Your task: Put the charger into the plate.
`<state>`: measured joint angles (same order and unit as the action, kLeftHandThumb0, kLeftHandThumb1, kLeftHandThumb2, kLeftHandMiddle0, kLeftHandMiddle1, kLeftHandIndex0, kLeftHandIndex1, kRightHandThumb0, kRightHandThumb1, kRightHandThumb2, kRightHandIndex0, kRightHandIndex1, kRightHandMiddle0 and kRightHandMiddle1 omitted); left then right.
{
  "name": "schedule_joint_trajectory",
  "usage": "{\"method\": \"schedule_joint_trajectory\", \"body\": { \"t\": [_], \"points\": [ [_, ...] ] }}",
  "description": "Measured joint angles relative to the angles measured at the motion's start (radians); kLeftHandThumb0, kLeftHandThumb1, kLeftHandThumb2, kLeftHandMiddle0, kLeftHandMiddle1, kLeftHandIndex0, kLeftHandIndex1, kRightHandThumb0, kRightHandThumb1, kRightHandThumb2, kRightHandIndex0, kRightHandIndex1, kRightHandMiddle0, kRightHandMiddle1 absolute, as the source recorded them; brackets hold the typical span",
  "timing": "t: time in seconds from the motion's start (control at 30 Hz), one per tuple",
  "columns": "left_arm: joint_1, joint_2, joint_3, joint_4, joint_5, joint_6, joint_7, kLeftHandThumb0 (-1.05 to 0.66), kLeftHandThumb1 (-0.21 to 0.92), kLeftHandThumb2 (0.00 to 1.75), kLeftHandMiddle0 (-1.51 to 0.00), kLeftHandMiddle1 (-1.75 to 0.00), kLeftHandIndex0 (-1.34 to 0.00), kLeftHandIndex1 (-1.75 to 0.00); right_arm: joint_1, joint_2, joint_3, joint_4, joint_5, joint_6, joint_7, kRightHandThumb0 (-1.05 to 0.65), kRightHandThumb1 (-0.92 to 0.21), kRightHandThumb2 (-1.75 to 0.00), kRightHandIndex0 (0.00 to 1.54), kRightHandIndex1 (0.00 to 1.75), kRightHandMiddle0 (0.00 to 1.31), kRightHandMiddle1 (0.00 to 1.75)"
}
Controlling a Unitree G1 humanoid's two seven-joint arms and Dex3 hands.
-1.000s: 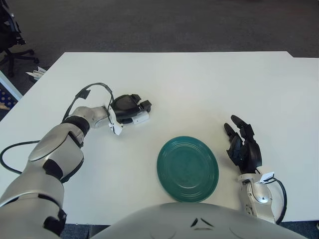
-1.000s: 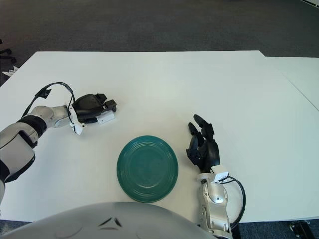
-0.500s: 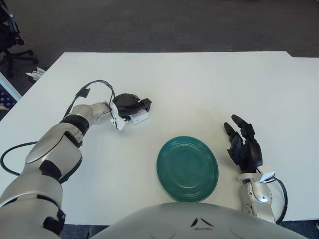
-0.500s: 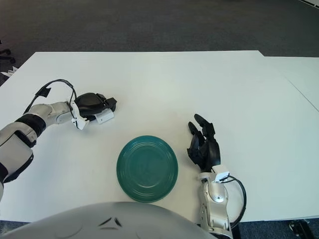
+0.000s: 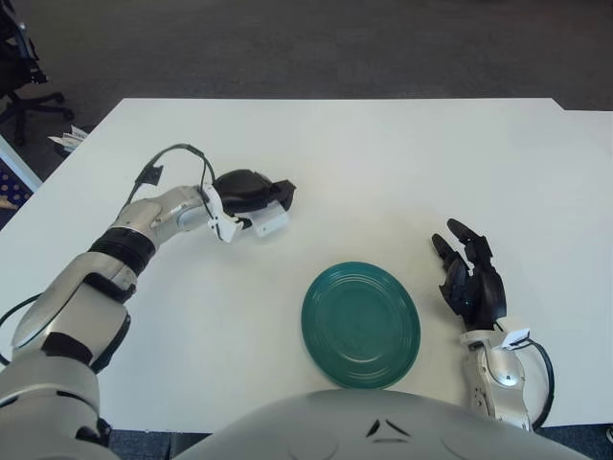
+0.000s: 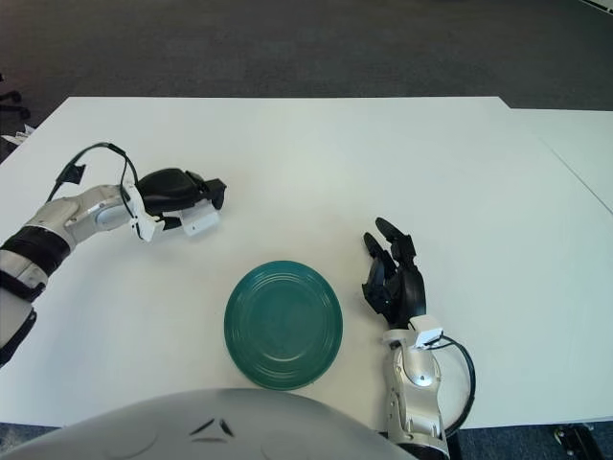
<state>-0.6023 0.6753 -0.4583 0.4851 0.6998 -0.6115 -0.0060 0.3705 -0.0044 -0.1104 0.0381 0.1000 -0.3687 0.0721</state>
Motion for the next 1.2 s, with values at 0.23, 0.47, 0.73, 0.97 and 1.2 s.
{"method": "schedule_joint_trajectory", "body": {
  "t": [0.23, 0.47, 0.73, 0.97, 1.2],
  "points": [
    [0.036, -0.003, 0.059, -0.058, -0.004, 0.027, 0.003, 0.0, -0.01, 1.69, -0.82, -1.75, -0.65, -1.75, 0.0, 0.0, 0.0, 0.008, -0.004, -0.013, -0.003, -0.79, -0.92, -0.81, 0.4, 0.0, 0.0, 0.66],
    [0.062, -0.011, 0.089, -0.106, -0.005, 0.037, 0.003, 0.0, 0.06, 1.62, -0.78, -1.74, -0.6, -1.75, -0.001, 0.0, 0.002, 0.015, -0.011, -0.024, -0.009, -0.79, -0.92, -0.81, 0.4, 0.0, 0.0, 0.67],
    [0.08, -0.017, 0.119, -0.162, -0.015, 0.031, 0.003, 0.0, 0.06, 1.61, -0.77, -1.74, -0.6, -1.75, -0.002, -0.001, 0.003, 0.018, -0.012, -0.026, -0.009, -0.78, -0.92, -0.81, 0.39, 0.0, 0.0, 0.67],
    [0.155, -0.037, 0.143, -0.329, -0.025, 0.077, -0.033, 0.0, 0.05, 1.63, -0.79, -1.74, -0.61, -1.75, -0.003, 0.0, 0.005, 0.019, -0.012, -0.027, -0.01, -0.77, -0.92, -0.8, 0.39, 0.0, 0.0, 0.69],
    [0.328, -0.108, 0.107, -0.606, -0.007, 0.165, -0.117, 0.0, 0.03, 1.65, -0.8, -1.74, -0.62, -1.75, -0.004, 0.003, 0.008, 0.02, -0.012, -0.028, -0.014, -0.76, -0.92, -0.79, 0.4, 0.0, 0.0, 0.7]
  ]
}}
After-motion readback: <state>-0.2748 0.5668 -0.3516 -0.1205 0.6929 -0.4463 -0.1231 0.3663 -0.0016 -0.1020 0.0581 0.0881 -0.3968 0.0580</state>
